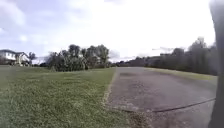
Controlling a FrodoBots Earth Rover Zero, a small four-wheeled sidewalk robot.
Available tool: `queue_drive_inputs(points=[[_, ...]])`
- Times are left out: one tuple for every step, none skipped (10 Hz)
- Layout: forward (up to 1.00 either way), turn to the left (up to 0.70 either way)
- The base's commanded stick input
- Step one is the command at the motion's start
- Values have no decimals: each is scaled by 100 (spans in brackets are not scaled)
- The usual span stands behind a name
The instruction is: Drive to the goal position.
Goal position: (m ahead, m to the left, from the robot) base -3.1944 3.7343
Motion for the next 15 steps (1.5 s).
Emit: queue_drive_inputs(points=[[0, 0], [0, 0], [0, 0], [1, 0], [2, 0], [3, 0], [3, 0], [0, 0], [0, 0], [0, 0], [0, 0], [2, 0], [3, 0], [1, 0], [0, 0]])
